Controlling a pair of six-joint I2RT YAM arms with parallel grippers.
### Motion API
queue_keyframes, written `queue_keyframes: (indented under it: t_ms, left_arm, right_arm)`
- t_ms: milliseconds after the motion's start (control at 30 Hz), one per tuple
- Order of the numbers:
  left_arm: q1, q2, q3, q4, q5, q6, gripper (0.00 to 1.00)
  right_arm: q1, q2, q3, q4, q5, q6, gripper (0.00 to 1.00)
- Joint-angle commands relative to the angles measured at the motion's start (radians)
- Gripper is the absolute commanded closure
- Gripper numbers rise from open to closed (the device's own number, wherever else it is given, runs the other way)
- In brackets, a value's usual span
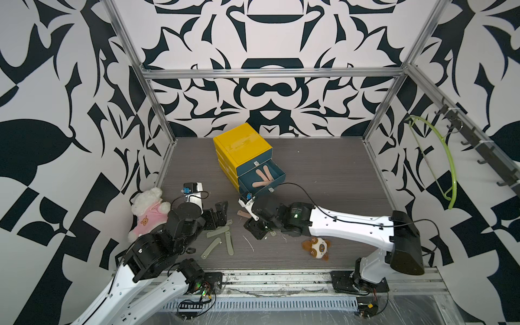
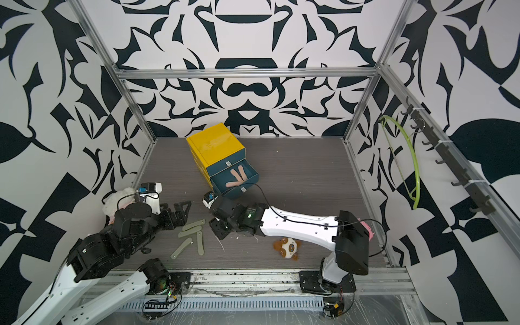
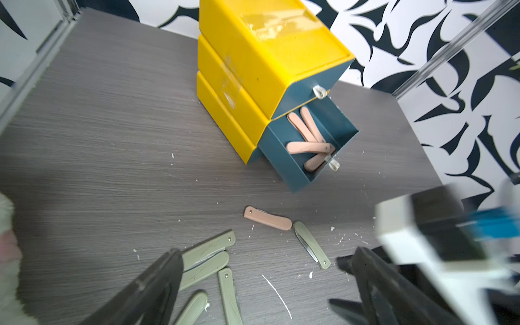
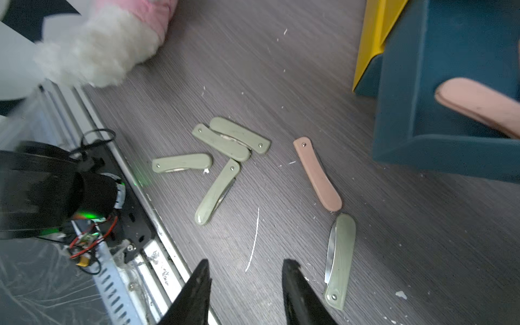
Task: Place the fruit knives into the drawer by color
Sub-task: Adjust the fruit knife at the center of the board.
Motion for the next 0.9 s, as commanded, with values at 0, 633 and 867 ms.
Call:
queue_keyframes:
  t_ms: [0,633,867]
  left_arm:
    - [0.001,-0.013,0.035,-0.045,-0.030,0.015,0.01]
    - [0.000,-0.024,0.060,-0.053,-0.010,0.007,0.01]
    - [0.001,-0.025,0.049,-0.052,-0.011,0.010,0.01]
  right_arm:
    - [0.004,0.055,0.020,0.012,0.059,-0.040,0.55]
    - [0.000,0.377,0.239,0.026,0.267,-0.078,0.51]
    - [-0.031,0.427,0.251,0.130,0.327,-0.026,0.50]
